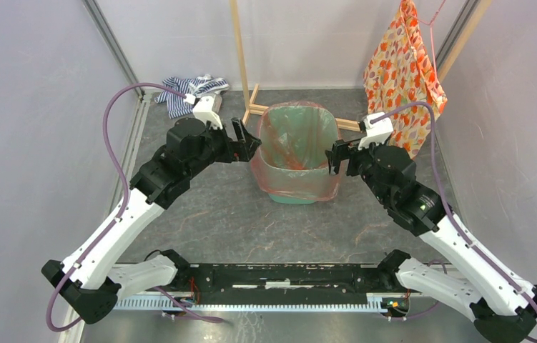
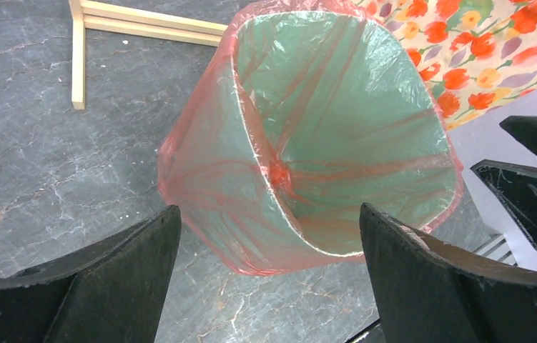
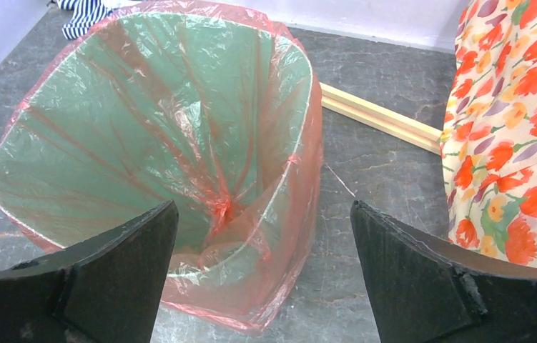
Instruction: Put the trash bags into the trash bin
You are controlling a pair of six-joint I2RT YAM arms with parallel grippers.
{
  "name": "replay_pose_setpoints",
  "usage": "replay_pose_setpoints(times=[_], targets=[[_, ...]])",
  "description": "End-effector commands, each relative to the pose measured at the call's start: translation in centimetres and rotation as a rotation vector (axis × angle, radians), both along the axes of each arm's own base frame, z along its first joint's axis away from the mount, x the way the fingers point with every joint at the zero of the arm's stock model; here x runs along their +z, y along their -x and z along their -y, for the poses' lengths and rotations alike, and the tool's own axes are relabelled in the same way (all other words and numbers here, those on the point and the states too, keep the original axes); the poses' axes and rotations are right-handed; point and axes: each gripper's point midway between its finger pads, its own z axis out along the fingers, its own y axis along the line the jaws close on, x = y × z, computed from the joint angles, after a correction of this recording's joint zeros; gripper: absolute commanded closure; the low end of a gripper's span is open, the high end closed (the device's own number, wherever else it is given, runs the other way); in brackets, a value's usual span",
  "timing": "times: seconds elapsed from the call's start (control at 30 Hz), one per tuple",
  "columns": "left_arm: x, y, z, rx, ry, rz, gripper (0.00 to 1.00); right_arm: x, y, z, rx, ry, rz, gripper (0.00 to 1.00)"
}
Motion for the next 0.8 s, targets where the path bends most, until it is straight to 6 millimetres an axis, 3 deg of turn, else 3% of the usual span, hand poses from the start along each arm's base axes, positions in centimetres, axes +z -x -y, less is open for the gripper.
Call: replay_pose_setpoints(times=[0.0,0.77], targets=[[1.2,0.8,-0.2,-0.051,-0.024,0.044,0.00,1.9,-0.1,0.5,-0.032,-0.078,0.078,0.02],[1.2,0.5,-1.6,0.022,-0.041,0.048,0.00,2.8,0.6,0.7,-0.012,-0.101,0.108,0.02]])
